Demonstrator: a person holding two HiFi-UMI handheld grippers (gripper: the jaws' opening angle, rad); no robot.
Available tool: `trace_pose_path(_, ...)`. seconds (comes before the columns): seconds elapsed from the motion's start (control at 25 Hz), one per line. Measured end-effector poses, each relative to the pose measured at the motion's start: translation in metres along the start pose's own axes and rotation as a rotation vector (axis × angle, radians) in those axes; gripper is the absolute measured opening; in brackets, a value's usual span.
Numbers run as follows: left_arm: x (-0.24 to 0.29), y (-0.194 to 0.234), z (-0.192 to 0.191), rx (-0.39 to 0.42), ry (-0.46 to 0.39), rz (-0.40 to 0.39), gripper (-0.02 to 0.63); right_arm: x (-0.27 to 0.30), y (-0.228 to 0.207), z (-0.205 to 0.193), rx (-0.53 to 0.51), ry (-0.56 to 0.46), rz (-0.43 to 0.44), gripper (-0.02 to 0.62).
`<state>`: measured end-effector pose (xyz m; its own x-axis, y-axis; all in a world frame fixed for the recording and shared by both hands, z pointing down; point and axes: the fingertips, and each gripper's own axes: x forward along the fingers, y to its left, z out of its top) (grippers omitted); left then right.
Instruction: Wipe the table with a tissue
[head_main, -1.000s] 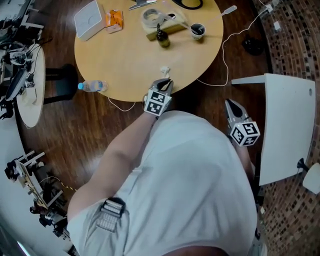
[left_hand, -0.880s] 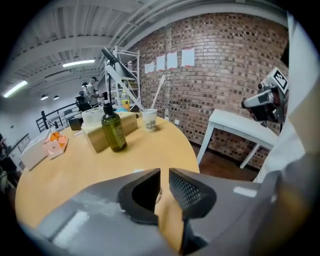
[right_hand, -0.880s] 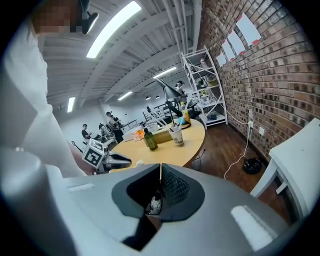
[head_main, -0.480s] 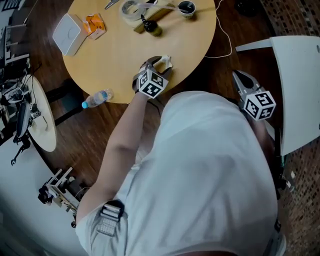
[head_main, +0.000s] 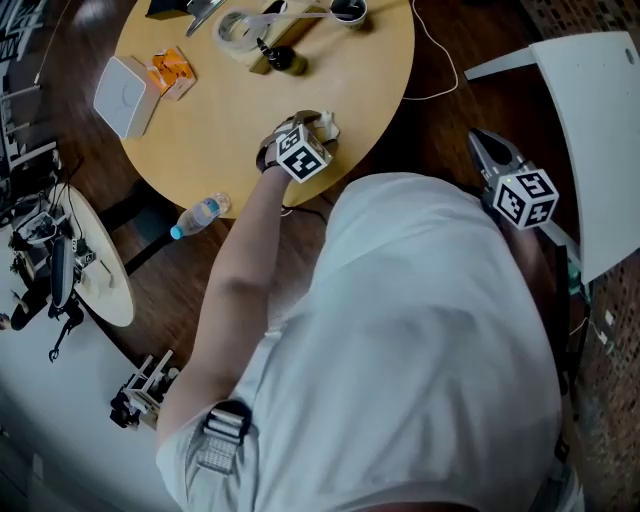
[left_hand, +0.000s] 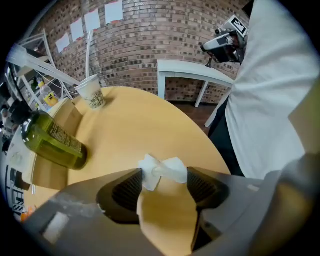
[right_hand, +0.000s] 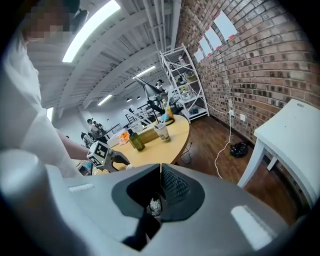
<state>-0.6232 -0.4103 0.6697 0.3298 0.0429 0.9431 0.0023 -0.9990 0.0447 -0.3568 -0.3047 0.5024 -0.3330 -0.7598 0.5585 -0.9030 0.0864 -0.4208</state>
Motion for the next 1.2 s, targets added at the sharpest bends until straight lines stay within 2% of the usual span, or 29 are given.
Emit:
trace_pose_path(0.2, -0.002, 0.000, 0.001, 0.005, 0.020, 0.010, 0.250, -0.007, -0.007, 0.000, 0.035, -0.016, -0.027, 0.014)
trace_pose_path(0.44, -0.001, -0.001, 0.002, -0.003, 0.022, 0.028, 0.158, -0.005, -0.007, -0.004, 0.064, -0.019, -0.033, 0.014)
trace_pose_path(0.72, 0.000, -0.002, 0.006, -0.101, -0.027, 0.019, 0.089, -0.003, -0.004, -0.006, 0.064, -0.013, -0.036, 0.014)
trace_pose_path(0.84, -0.004, 0.000, 0.009, -0.187, -0.080, 0.025, 0.078, -0.004, -0.005, -0.010, 0.066, -0.008, -0.039, 0.014)
trace_pose_path(1.0, -0.022, 0.006, 0.031, -0.303, -0.203, 0.045, 0.075, -0.007, -0.008, -0.011, 0.073, -0.014, -0.050, 0.014)
trace_pose_path(1.2, -0.039, -0.001, 0.064, -0.390, -0.358, 0.029, 0.067, -0.010, -0.010, -0.011, 0.079, -0.028, -0.059, 0.014)
